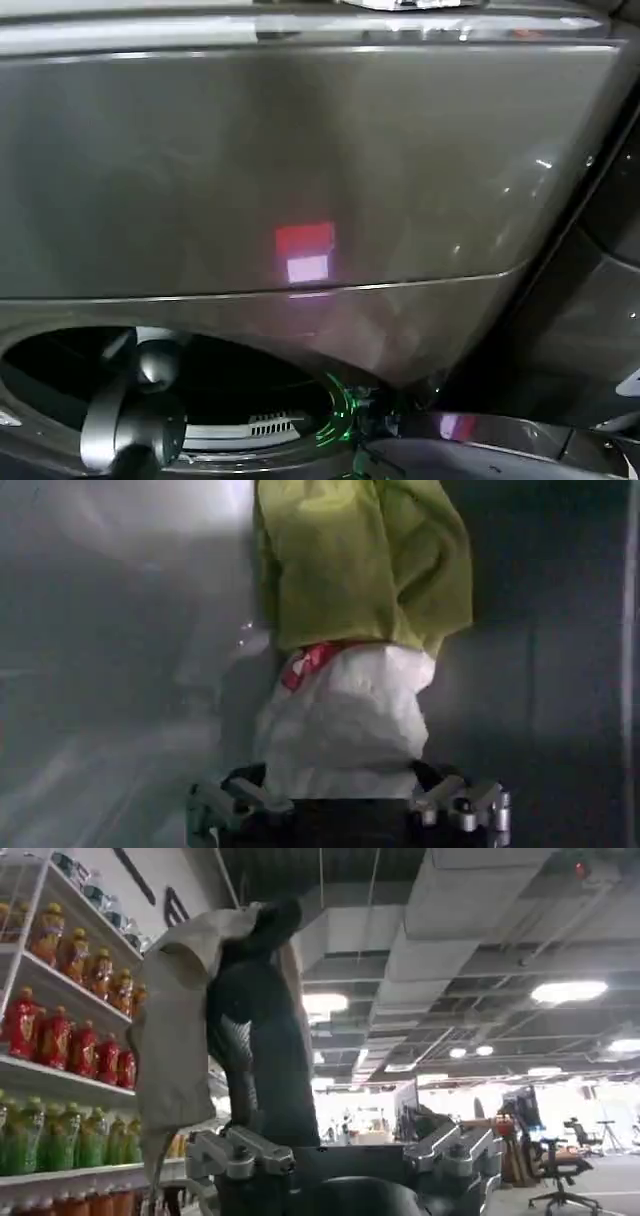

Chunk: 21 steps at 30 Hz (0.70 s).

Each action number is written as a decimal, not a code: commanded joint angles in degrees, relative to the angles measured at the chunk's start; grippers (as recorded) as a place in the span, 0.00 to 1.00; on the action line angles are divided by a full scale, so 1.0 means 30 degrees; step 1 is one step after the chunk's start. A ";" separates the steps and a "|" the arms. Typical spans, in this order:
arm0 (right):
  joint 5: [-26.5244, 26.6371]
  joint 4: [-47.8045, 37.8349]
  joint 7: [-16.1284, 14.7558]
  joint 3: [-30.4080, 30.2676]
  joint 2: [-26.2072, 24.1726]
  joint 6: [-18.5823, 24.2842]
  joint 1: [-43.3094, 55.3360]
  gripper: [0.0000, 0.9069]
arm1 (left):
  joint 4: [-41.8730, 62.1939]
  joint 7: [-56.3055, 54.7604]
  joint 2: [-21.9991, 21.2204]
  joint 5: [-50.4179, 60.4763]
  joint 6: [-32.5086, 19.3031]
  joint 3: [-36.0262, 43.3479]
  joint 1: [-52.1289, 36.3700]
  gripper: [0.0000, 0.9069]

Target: Grasp the clothes from the dryer.

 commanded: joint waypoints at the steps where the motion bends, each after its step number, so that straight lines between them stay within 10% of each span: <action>1: -0.0013 0.0069 0.0022 -0.0091 0.0101 0.0017 0.0184 1.00 | 0.1006 -0.0610 -0.0007 0.0505 0.0021 -0.0068 0.0007 1.00; 11: -0.0025 0.0059 0.0008 -0.0188 0.0169 0.0118 0.0201 1.00 | 0.1894 -0.1529 0.0070 0.0504 0.0052 -0.0205 -0.0018 1.00; 12: -0.0021 0.0052 0.0001 -0.0167 0.0174 0.0123 0.0183 1.00 | 0.2059 -0.1705 0.0055 0.0522 -0.0113 -0.0221 -0.0070 0.93; 14: -0.0022 0.0045 -0.0007 -0.0157 0.0197 0.0144 0.0137 1.00 | 0.2124 -0.1819 0.0021 0.0527 -0.0716 -0.0325 -0.0125 0.18; 21: -0.0013 -0.0021 -0.0046 -0.0131 0.0299 0.0214 0.0094 1.00 | 0.2552 -0.1944 -0.0087 0.0218 -0.1141 -0.0368 -0.0240 0.00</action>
